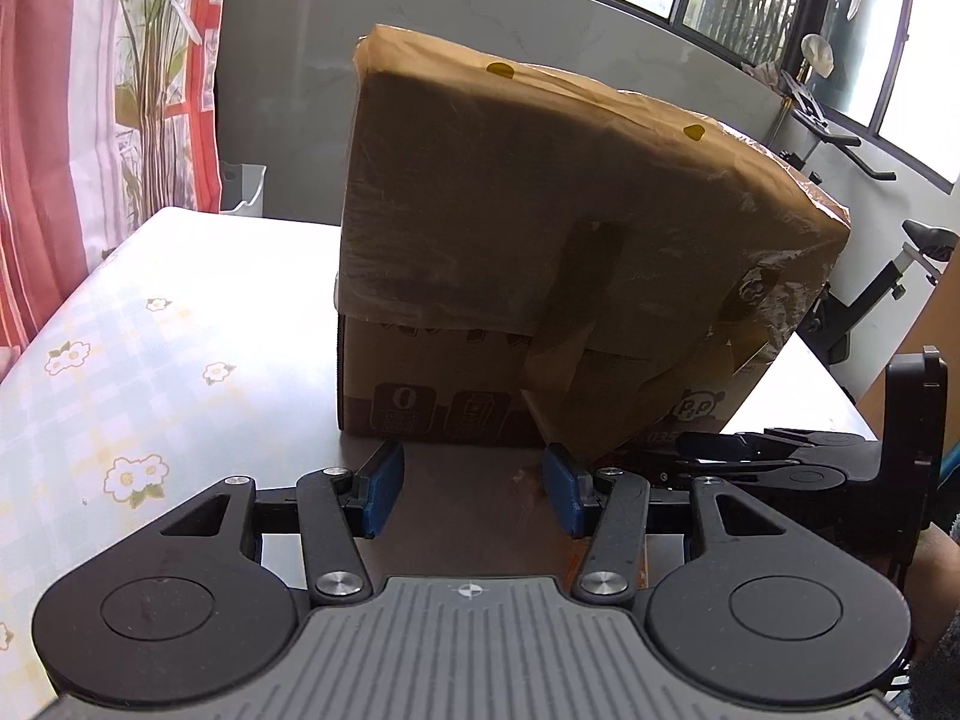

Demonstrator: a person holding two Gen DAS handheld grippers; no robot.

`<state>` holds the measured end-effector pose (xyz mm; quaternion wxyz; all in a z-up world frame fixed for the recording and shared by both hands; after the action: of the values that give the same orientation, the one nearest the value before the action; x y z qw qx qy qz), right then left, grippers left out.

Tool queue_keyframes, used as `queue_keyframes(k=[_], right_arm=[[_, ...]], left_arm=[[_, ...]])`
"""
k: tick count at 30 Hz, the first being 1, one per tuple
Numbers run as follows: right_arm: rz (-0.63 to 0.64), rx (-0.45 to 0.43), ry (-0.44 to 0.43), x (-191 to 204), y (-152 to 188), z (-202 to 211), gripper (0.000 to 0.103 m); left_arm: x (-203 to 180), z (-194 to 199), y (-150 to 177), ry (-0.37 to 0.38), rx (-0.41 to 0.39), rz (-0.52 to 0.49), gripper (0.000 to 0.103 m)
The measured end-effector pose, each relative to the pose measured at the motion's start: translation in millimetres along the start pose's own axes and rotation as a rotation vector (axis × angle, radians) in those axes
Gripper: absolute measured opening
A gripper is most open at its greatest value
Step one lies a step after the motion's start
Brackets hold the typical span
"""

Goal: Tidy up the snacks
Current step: 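Move both grippers back toward the snack pile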

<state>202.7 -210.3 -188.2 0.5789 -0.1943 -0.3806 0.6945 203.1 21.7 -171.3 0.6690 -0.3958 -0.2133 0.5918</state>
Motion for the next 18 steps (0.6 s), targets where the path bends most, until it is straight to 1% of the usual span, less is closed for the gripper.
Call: queue_keyframes(k=[4, 7, 11, 16, 18], right_arm=[[0.049, 0.048, 0.021, 4.0, 5.7, -14.1, 0.06], [0.077, 0.045, 0.028, 4.3, 16.9, -10.1, 0.06], [0.147, 0.01, 0.054, -1.4, 37.4, 5.9, 0.059], [0.131, 0.005, 0.072, -20.6, 52.6, 28.1, 0.059], [0.127, 0.003, 0.093, -32.4, 59.2, 37.2, 0.059]], left_arm=[[3.3, 1.0, 2.6, -0.007, 0.002, 0.016, 0.054], [5.0, 1.4, 4.9, -0.009, 0.006, 0.023, 0.054], [6.1, -0.2, 8.5, -0.008, 0.021, 0.029, 0.054], [2.9, -3.0, 12.6, 0.0, 0.037, 0.031, 0.054], [1.5, -4.1, 13.9, 0.004, 0.043, 0.028, 0.054]])
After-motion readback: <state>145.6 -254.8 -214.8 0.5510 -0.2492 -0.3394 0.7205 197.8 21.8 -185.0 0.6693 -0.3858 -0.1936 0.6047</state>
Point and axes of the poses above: each gripper's, at about its wrist camera, not at the fingertips, and z roughly against the way its jaws point, x to its left, y to its underside, the point moved 1 cm from there along -z, roughly the way its jaws point, and after that the axes turned 3 degrees about -x, right-handed, at the moved point
